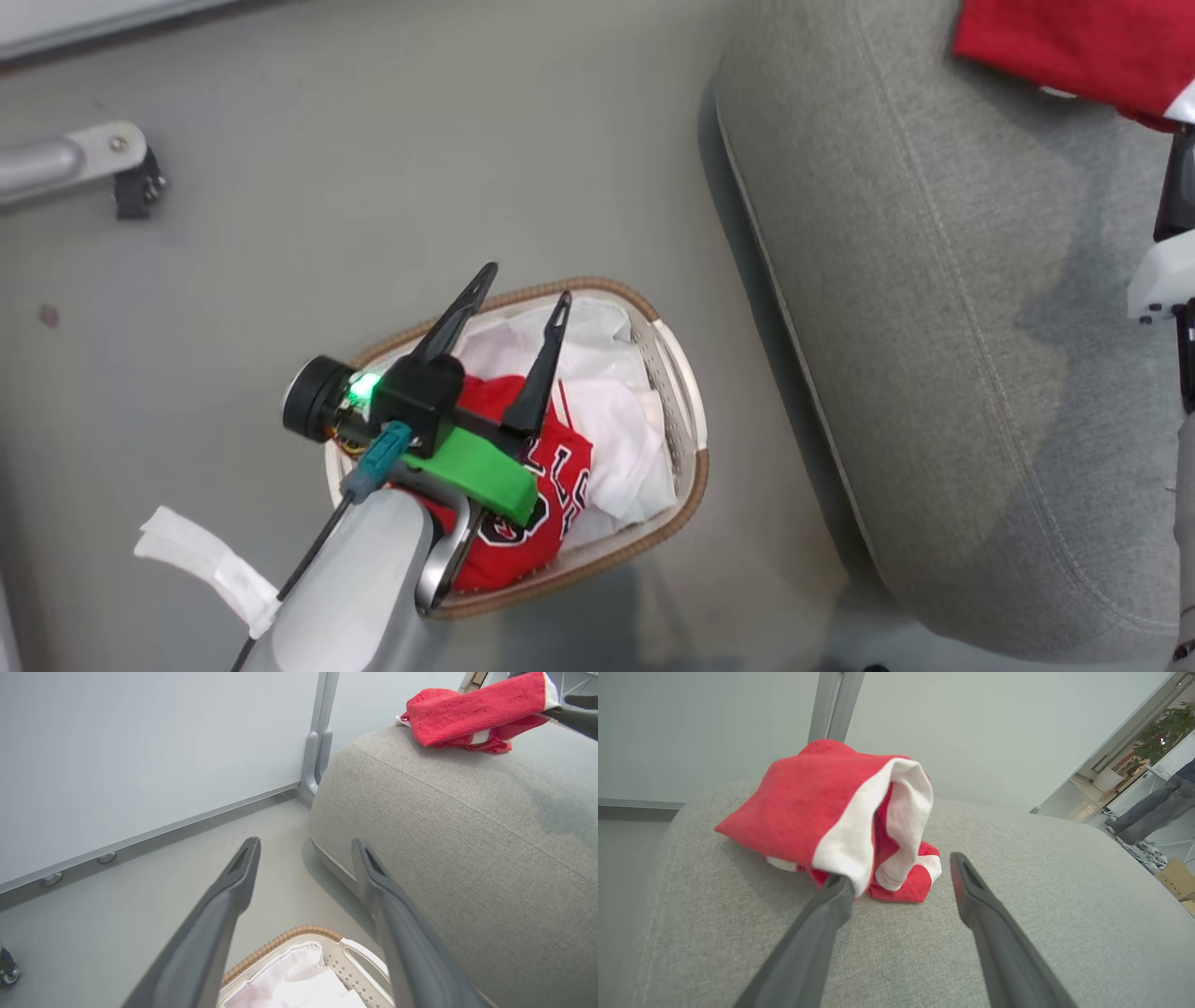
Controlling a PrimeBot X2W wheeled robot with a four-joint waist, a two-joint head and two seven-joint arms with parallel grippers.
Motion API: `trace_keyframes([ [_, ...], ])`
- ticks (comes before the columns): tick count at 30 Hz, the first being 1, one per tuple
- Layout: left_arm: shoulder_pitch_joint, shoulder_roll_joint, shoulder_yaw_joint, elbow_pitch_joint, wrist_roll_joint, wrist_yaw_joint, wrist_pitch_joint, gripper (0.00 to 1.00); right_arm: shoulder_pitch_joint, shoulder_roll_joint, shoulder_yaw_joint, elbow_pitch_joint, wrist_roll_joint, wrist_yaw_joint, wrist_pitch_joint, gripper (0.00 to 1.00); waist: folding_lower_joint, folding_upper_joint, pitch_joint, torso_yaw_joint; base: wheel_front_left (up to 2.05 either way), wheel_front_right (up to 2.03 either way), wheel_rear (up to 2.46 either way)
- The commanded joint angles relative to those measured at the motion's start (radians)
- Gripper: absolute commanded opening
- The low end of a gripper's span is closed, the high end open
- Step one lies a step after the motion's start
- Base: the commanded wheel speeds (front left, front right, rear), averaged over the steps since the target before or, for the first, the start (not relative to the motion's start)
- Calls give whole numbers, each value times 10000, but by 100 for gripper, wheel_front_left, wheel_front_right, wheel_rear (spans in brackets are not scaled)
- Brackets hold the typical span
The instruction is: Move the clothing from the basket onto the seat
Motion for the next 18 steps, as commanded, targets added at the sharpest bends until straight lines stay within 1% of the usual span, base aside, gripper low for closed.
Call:
trace_keyframes([
  [1, 279, -66, 210, -18, -59, -21, 3, 100, 237, -79, 58, -55, 116, -14, -3, 100, 0, 0, -1243, 325, 0, 0, 0],
  [4, 621, -148, 642, -69, -152, 7, 5, 100, 362, -153, 207, -62, 188, -14, -3, 100, 0, 0, -1870, 480, 0, 0, 0],
  [10, 1387, -313, 1591, -175, -275, 72, 5, 100, 472, 33, 793, 97, 330, -14, -3, 100, 0, 0, -2910, 874, 0, 0, 0],
  [14, 1905, -385, 2170, -150, -214, 86, 5, 100, 755, 363, 1303, 59, 389, -14, -3, 100, 0, 0, -3425, 1141, 0, 0, 0],
  [18, 2436, -416, 2716, -116, -188, 98, 5, 100, 1376, 759, 1965, -114, 622, -14, -3, 100, 0, 0, -3816, 1407, 0, 0, 0],
])
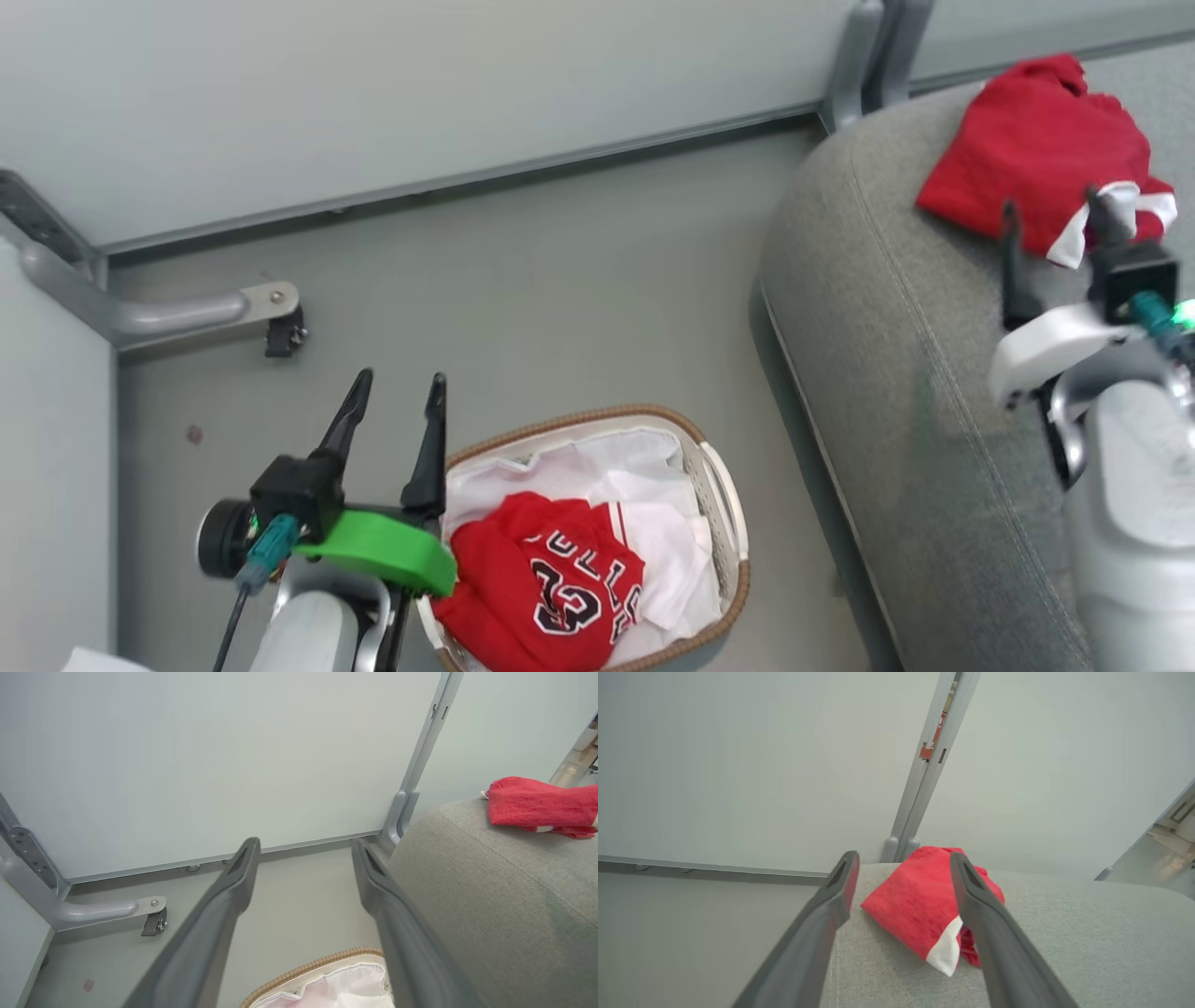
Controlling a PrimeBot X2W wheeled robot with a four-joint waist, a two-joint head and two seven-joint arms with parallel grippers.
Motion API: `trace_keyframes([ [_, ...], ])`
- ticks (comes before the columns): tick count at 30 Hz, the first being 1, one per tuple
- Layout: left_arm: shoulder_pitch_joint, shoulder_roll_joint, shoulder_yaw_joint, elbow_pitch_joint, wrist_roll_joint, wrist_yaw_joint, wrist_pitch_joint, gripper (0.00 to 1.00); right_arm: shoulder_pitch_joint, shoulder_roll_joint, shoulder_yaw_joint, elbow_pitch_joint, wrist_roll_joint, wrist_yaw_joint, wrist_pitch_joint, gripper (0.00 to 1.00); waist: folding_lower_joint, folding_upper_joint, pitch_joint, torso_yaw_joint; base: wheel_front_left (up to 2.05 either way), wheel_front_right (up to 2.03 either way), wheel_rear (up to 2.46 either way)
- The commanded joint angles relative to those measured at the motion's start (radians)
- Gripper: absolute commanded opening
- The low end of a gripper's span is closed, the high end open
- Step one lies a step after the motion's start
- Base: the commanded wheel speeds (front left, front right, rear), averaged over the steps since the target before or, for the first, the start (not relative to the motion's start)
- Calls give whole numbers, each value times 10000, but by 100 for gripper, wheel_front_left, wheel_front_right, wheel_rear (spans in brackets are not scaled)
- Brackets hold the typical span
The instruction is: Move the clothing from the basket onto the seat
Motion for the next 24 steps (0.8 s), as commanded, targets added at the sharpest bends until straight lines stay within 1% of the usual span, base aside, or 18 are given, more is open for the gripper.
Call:
trace_keyframes([
  [1, 347, -13, 229, -2, 10, 61, 5, 100, 362, 113, 194, -85, 168, -14, -3, 100, 0, 0, -761, 618, 0, 0, 0],
  [7, 1162, -67, 1064, -19, 35, 95, 5, 100, 1507, 603, 1122, -409, 788, -14, -3, 100, 0, 0, -1145, 951, 0, 0, 0],
  [11, 1535, -99, 1364, 44, 83, 67, 5, 100, 2201, 738, 1526, -696, 1175, -14, -3, 100, 0, 0, -1262, 1177, 0, 0, 0],
  [18, 1735, -127, 1411, 140, 77, 9, 5, 100, 3269, 757, 2057, -1327, 2363, -14, -3, 100, 0, 0, -1271, 1675, 0, 0, 0],
  [24, 1782, -131, 1279, 237, -134, -5, 5, 100, 3864, 760, 2192, -1510, 2862, -14, -3, 100, 0, 0, -1323, 1799, 0, 0, 0],
])
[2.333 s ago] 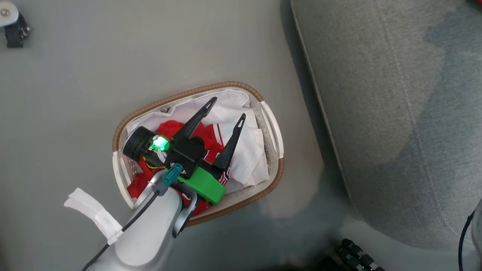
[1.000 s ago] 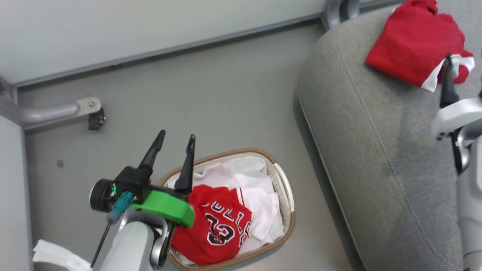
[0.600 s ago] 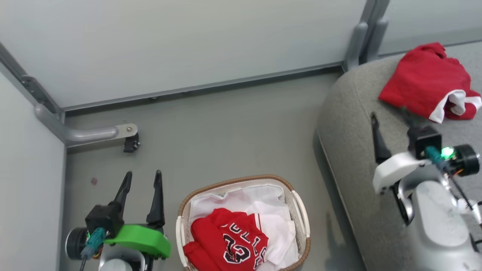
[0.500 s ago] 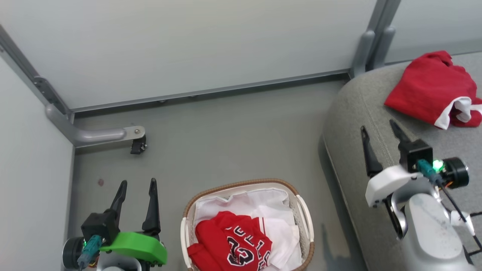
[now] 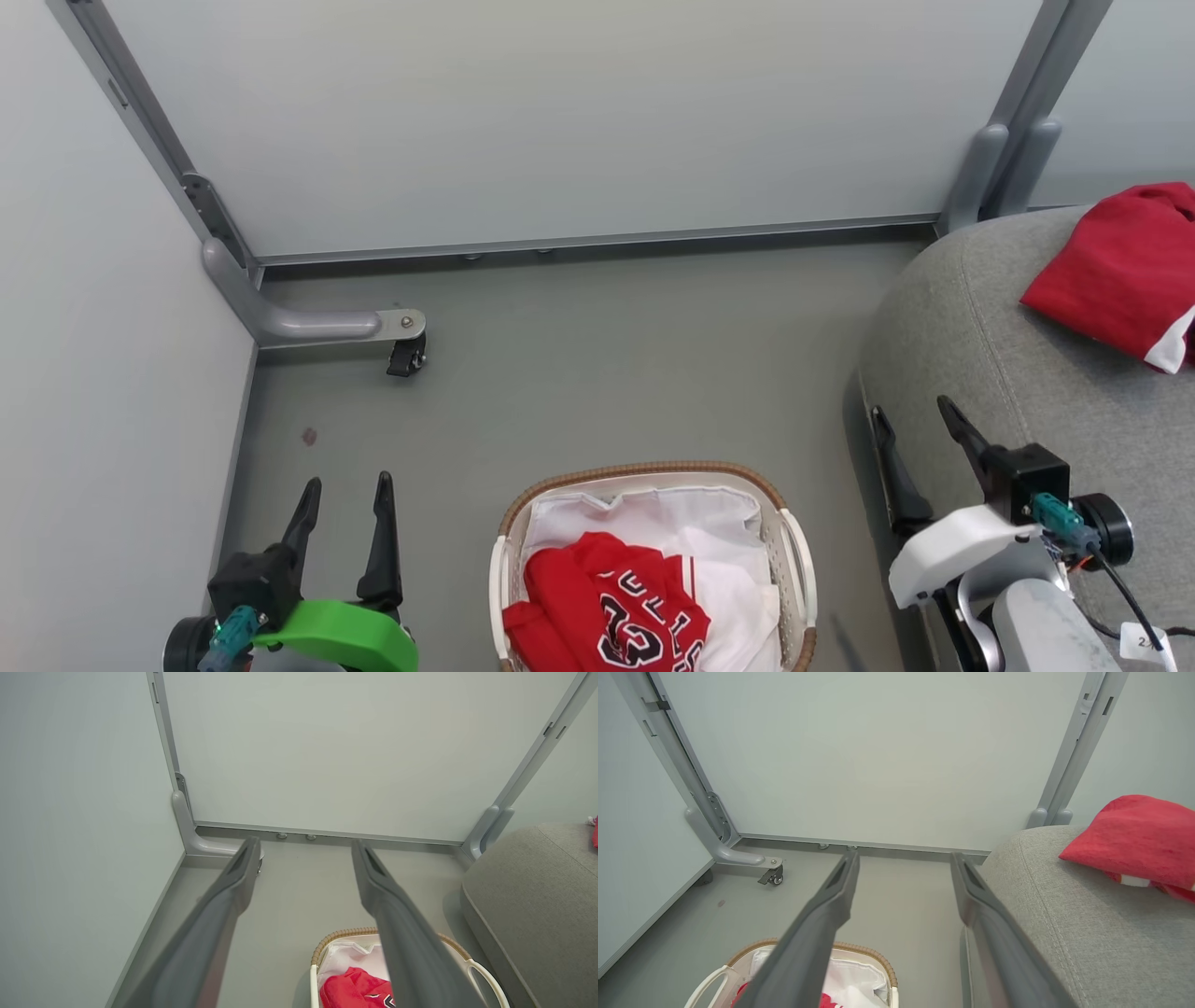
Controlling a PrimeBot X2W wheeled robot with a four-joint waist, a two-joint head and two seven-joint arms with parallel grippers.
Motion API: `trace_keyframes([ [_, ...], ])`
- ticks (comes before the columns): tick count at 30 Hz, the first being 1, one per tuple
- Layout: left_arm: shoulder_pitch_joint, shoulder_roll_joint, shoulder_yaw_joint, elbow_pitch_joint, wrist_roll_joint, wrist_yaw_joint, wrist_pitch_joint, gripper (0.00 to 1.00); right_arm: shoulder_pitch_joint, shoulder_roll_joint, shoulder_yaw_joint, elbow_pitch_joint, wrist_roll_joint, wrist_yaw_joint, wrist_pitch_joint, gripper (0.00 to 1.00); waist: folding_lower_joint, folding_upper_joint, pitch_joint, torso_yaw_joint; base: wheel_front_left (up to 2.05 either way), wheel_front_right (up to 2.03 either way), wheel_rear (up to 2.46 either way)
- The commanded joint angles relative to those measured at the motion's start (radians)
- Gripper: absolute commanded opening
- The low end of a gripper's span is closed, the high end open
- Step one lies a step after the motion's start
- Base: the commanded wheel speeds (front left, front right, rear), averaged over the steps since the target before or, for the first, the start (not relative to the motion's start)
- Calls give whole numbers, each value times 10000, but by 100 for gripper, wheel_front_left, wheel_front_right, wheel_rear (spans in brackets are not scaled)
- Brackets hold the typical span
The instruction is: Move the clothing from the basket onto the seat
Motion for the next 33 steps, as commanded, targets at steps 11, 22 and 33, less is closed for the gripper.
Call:
trace_keyframes([
  [11, 270, 1, -91, 175, -250, 38, 5, 100, 512, -38, 212, -82, 331, -14, -3, 100, 1, 0, -148, -132, 0, 0, 0],
  [22, 278, 2, -176, 257, -220, 19, 5, 100, 535, -37, 205, -198, 341, -14, -3, 100, 1, 0, -226, -213, 0, 0, 0],
  [33, -640, 4, -622, 1046, -37, -25, 5, 100, 90, -37, 25, -521, 71, -14, -3, 100, 1, 0, 587, -457, 0, 0, 0],
])
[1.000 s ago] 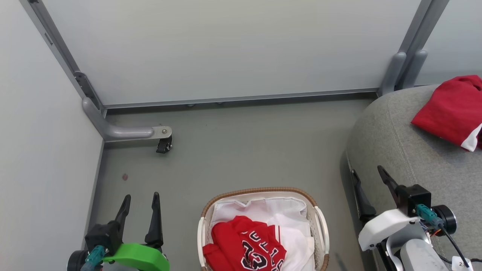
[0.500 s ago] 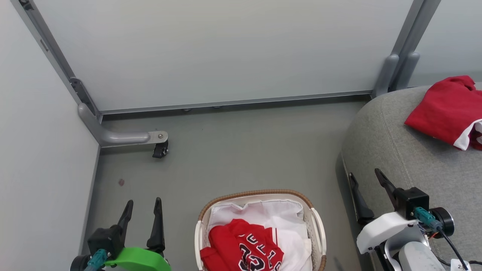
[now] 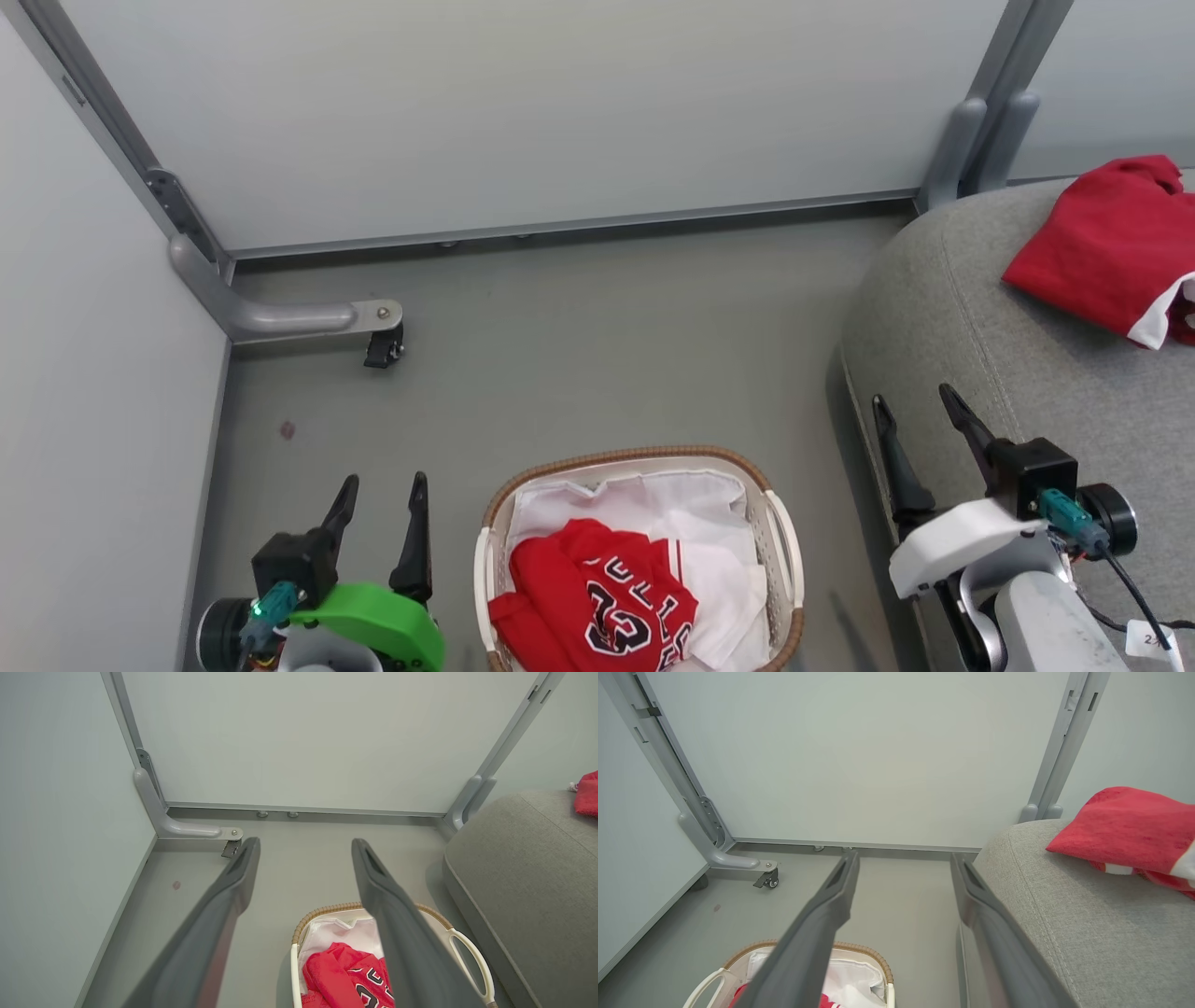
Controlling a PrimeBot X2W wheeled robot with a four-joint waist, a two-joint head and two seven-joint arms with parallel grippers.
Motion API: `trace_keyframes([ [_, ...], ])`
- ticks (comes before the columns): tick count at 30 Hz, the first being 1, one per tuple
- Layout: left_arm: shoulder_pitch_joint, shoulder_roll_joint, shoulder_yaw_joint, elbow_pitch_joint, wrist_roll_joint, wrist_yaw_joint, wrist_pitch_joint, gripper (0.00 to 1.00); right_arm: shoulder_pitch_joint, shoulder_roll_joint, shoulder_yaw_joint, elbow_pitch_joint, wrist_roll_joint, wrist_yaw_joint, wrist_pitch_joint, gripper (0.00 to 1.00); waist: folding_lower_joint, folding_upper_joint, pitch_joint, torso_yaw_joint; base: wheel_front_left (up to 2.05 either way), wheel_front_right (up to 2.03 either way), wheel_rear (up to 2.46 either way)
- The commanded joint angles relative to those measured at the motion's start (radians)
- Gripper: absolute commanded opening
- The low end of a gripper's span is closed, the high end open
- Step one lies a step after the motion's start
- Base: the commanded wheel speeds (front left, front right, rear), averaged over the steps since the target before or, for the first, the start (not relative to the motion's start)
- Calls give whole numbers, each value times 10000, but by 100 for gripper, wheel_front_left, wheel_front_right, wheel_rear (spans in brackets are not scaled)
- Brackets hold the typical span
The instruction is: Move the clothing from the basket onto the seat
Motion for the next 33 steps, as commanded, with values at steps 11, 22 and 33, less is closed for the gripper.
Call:
trace_keyframes([
  [11, -3042, 20, -1607, 2352, 223, -77, 5, 100, -1424, -35, -270, -789, -447, -14, -3, 100, 0, 0, 3023, -931, 0, 0, 0],
  [22, -5595, 59, -3847, 5135, -169, -83, 131, 100, -2991, -27, -172, -1621, -159, -14, -3, 100, 0, 0, 5847, -2175, 0, 0, 0],
  [33, -6921, 531, -5475, 6706, -514, -84, 764, 100, -3864, -22, 569, -2500, 541, -14, -3, 100, 0, 0, 7604, -3259, 0, 0, 0],
])
